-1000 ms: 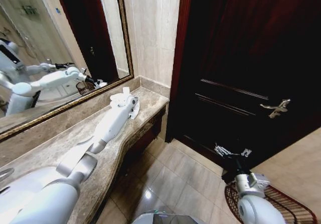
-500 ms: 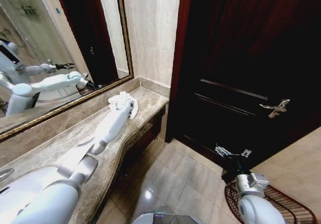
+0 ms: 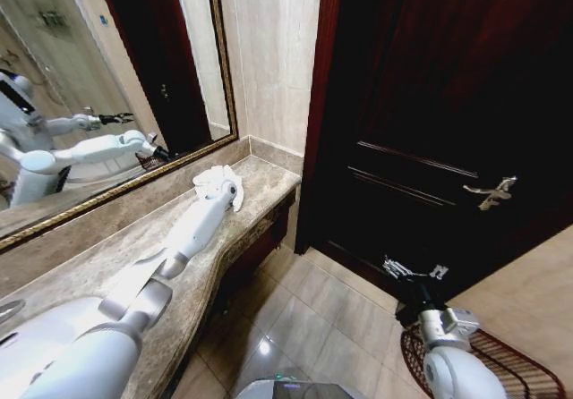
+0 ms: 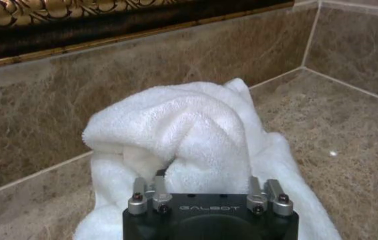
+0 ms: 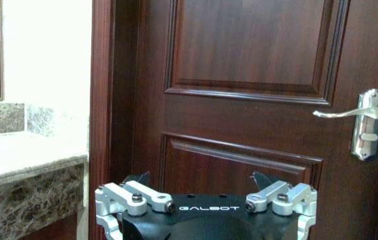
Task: Discard the used towel into the hamper.
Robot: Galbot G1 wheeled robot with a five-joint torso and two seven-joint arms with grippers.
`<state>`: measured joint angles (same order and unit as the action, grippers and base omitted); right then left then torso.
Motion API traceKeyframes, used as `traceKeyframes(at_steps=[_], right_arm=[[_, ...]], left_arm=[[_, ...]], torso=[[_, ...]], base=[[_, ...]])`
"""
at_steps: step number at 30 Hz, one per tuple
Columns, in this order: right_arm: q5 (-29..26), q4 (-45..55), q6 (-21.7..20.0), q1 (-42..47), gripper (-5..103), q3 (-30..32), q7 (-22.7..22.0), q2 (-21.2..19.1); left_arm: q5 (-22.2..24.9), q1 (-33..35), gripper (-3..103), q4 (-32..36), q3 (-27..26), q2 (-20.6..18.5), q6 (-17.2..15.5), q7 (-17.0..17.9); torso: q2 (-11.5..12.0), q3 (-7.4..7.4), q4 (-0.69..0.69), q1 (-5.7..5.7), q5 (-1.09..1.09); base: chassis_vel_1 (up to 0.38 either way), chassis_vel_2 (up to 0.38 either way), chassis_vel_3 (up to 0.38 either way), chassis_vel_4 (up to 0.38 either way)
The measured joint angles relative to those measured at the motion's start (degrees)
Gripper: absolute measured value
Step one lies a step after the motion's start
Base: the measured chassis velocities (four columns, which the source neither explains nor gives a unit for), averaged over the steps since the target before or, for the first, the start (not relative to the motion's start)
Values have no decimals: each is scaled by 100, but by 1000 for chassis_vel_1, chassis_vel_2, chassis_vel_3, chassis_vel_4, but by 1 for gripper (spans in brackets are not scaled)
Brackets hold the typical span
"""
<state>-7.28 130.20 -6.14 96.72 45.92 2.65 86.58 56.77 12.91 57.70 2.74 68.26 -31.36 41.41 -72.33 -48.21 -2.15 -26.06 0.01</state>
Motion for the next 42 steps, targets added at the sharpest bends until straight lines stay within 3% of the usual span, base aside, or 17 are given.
traceKeyframes(at_steps=[2,5,15,42], right_arm=[[0,4,5,3,100,2,0,3],[-2,28,18,18,100,19,-1,9],[-10,81,34,40,100,20,-6,39],[-75,215,-30,15,100,8,-15,6]], left_arm=[[22,1,55,13,0,-6,0,-2],[48,5,38,40,0,-16,-1,-5],[81,43,15,168,1,-15,17,8],[241,57,15,400,-18,-98,-52,13]], torso=[[0,0,0,0,0],[0,0,0,0,-1],[1,-1,0,-1,-2],[2,-1,0,-2,-2]], base=[[0,0,0,0],[0,0,0,0],[0,0,0,0],[0,0,0,0]])
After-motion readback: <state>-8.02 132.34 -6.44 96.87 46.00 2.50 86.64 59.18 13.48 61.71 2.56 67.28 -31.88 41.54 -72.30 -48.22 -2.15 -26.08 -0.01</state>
